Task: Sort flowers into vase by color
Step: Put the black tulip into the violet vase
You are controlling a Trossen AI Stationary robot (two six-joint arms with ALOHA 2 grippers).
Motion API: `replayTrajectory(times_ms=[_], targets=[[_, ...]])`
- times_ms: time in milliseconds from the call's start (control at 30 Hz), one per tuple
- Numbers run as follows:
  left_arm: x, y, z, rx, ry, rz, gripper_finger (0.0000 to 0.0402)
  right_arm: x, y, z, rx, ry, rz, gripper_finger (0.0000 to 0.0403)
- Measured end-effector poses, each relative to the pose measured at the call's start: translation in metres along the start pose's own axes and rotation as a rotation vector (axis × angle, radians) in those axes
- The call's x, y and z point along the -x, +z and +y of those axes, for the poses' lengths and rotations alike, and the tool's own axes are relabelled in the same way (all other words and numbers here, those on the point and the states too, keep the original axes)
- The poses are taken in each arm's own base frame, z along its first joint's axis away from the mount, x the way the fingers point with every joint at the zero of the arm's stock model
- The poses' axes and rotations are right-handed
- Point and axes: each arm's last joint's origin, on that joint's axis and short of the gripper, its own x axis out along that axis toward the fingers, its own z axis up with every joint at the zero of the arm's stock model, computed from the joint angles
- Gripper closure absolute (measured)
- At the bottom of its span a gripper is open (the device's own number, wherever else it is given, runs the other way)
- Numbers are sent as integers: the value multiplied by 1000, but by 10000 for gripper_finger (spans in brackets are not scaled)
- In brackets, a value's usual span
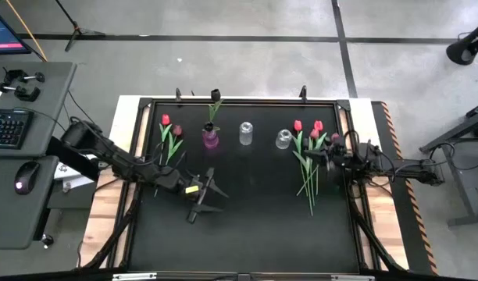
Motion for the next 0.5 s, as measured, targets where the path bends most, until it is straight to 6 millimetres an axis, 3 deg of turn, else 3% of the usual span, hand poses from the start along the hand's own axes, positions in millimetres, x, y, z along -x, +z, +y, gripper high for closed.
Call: replayTrajectory(times_ms=[100,267,500], targets=[[2,4,-4,-1,-20,-14,188,-1,2,1,-93,3,-28,402],[6,11,-7,2,-33,-39,188,-5,6,14,-74,232,-16,402],[10,18,-13,2,-54,-60,188,-16,5,37,57,387,-78,402]])
